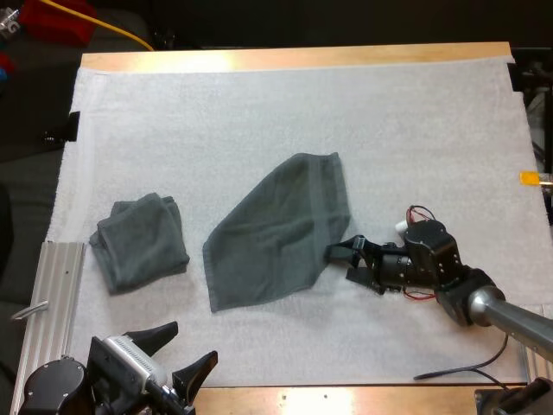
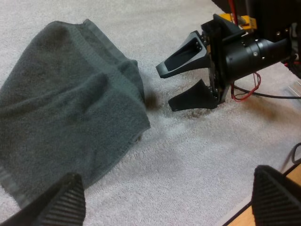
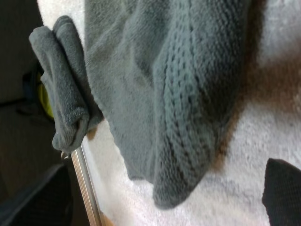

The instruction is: Pick towel from pile, fold and stack

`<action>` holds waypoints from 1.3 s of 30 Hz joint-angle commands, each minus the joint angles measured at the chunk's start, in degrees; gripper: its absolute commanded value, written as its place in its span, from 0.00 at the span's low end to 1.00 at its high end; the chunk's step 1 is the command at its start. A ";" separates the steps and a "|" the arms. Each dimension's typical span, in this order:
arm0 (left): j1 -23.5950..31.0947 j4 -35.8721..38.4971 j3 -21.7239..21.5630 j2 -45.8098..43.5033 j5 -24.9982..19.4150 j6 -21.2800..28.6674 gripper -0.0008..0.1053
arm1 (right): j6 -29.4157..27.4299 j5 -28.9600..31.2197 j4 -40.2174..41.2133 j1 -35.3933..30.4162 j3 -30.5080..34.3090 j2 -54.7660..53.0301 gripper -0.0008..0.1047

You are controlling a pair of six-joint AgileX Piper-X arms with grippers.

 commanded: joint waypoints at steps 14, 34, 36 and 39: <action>-0.21 -0.35 -0.32 0.14 0.46 -0.48 0.67 | 1.32 0.63 -1.30 -0.24 -5.56 9.61 0.76; -0.21 1.45 -0.32 0.14 1.57 -0.48 0.67 | 1.32 3.15 -1.71 -0.08 -5.56 11.92 0.58; -0.21 3.34 -0.32 0.14 1.57 -0.48 0.67 | 1.32 3.89 -1.71 -0.08 -5.87 12.03 0.51; -0.21 4.59 -0.32 0.14 1.57 -0.48 0.67 | 1.44 3.99 -1.86 -0.08 -7.23 12.86 0.46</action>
